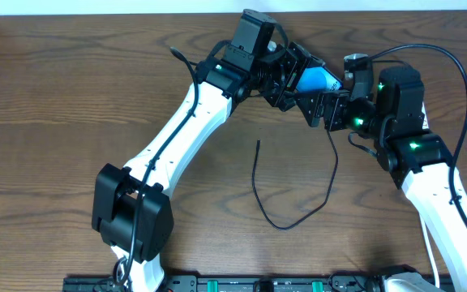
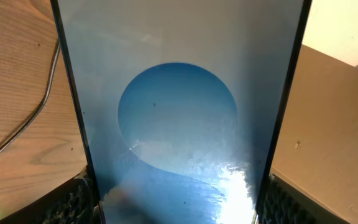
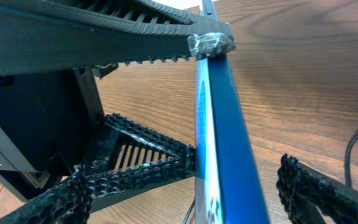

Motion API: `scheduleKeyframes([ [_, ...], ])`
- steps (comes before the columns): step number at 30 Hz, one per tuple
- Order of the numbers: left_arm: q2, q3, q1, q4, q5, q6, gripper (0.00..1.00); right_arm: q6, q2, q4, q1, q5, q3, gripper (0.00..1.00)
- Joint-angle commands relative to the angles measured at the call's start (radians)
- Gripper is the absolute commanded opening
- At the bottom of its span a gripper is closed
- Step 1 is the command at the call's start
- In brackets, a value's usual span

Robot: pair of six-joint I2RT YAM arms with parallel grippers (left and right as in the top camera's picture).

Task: Plug charger to phone and switch on socket
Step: 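Close the right gripper on the phone's edge beside the left gripper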

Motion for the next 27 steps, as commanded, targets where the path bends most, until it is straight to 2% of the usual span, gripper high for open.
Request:
scheduleKeyframes([
  [1, -0.021, 0.005, -0.002, 0.005, 0.002, -0.009, 0.07, -0.012, -0.001, 0.003, 0.01, 0.032, 0.023, 0.91],
  [22, -0.021, 0.005, -0.024, 0.005, 0.002, -0.053, 0.07, 0.033, 0.005, 0.047, 0.036, 0.078, 0.022, 0.76],
  [27, -0.021, 0.005, -0.027, 0.005, 0.002, -0.055, 0.07, 0.033, 0.005, 0.047, 0.036, 0.078, 0.022, 0.59],
])
